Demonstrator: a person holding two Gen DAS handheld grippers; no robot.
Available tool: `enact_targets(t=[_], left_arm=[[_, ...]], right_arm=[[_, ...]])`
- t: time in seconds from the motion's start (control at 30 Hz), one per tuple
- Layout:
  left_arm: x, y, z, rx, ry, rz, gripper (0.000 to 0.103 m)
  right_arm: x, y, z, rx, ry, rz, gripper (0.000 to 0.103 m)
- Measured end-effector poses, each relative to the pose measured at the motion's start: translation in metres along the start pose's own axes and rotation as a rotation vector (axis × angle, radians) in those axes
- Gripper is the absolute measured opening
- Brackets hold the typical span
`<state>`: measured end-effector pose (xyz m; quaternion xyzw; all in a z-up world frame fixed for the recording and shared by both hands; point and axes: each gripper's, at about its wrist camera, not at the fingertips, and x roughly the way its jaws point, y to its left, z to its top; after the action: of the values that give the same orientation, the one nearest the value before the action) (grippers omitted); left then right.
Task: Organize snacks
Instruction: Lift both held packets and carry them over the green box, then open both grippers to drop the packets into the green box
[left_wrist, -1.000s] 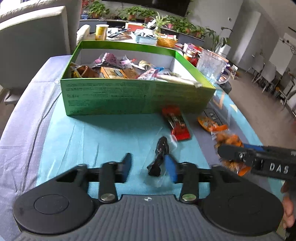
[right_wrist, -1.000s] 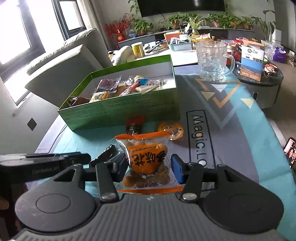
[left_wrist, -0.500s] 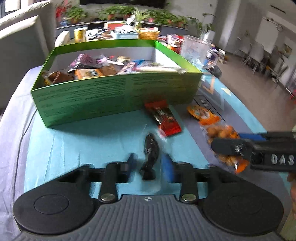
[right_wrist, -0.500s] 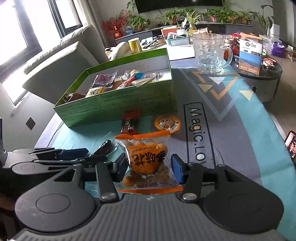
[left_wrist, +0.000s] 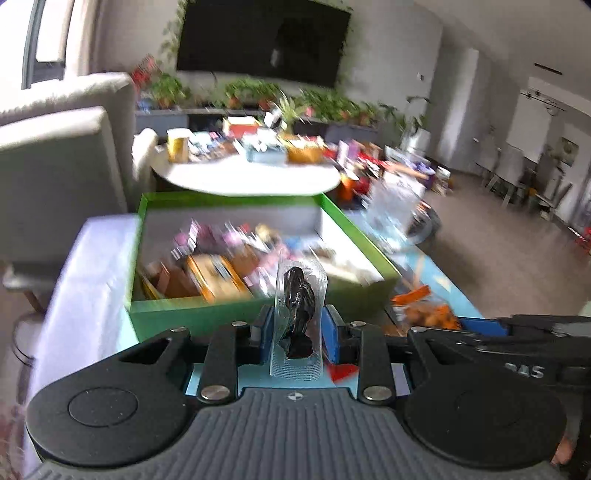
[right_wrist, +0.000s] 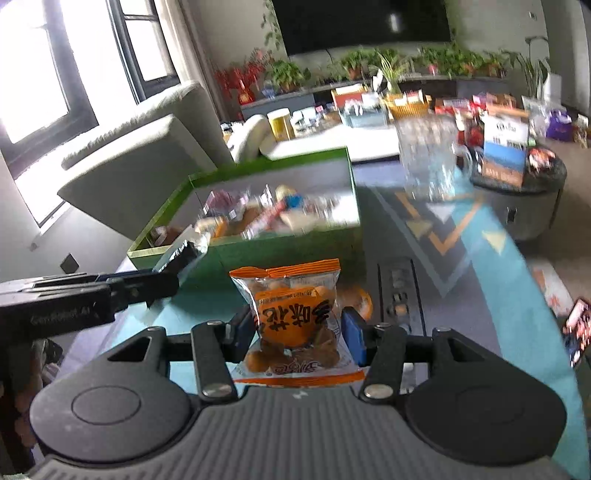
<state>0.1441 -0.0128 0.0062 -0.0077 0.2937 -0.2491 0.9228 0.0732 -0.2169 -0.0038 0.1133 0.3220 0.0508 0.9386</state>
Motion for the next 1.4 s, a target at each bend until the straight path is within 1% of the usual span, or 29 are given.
enact_targets(t=[0.17,0.27,0.43,0.63,0.8,0.93,1.0,1.1,1.13,1.17,1.23,1.37,1.4], left_arm=[[0.007,0.009,0.031,0.011,-0.064,0.031,0.026],[0.014,0.013,0.044,0.012,-0.086,0.045,0.027],[0.033,0.028,0.055,-0.002,-0.073,0.072,0.027],[0.055,0.038,0.054,-0.015,-0.043,0.084,0.027],[0.075,0.046,0.046,-0.038,-0.009,0.078,0.027],[0.087,0.053,0.044,-0.051,0.014,0.091,0.027],[0.091,0.057,0.044,-0.058,0.02,0.097,0.027],[0.094,0.061,0.044,-0.071,0.025,0.106,0.028],[0.096,0.062,0.043,-0.075,0.027,0.107,0.028],[0.097,0.063,0.043,-0.079,0.031,0.109,0.028],[0.1,0.064,0.042,-0.08,0.031,0.104,0.028],[0.101,0.063,0.043,-0.077,0.02,0.101,0.028],[0.101,0.063,0.043,-0.078,0.019,0.1,0.028]], right_arm=[[0.005,0.012,0.03,-0.023,-0.088,0.041,0.043],[0.014,0.013,0.049,-0.028,-0.132,0.056,0.043],[0.034,0.005,0.07,0.009,-0.138,0.053,0.043],[0.06,0.004,0.076,-0.004,-0.108,0.035,0.043],[0.082,0.006,0.069,-0.001,-0.055,0.056,0.043],[0.1,0.006,0.066,0.011,-0.009,0.063,0.043],[0.105,0.005,0.065,0.029,0.012,0.088,0.043],[0.113,-0.001,0.064,0.091,0.076,0.19,0.043],[0.115,-0.002,0.064,0.1,0.092,0.206,0.043],[0.117,-0.001,0.063,0.1,0.103,0.2,0.043],[0.119,0.0,0.063,0.081,0.094,0.161,0.043],[0.124,-0.013,0.069,0.127,0.104,0.151,0.043],[0.126,-0.016,0.07,0.128,0.101,0.128,0.043]])
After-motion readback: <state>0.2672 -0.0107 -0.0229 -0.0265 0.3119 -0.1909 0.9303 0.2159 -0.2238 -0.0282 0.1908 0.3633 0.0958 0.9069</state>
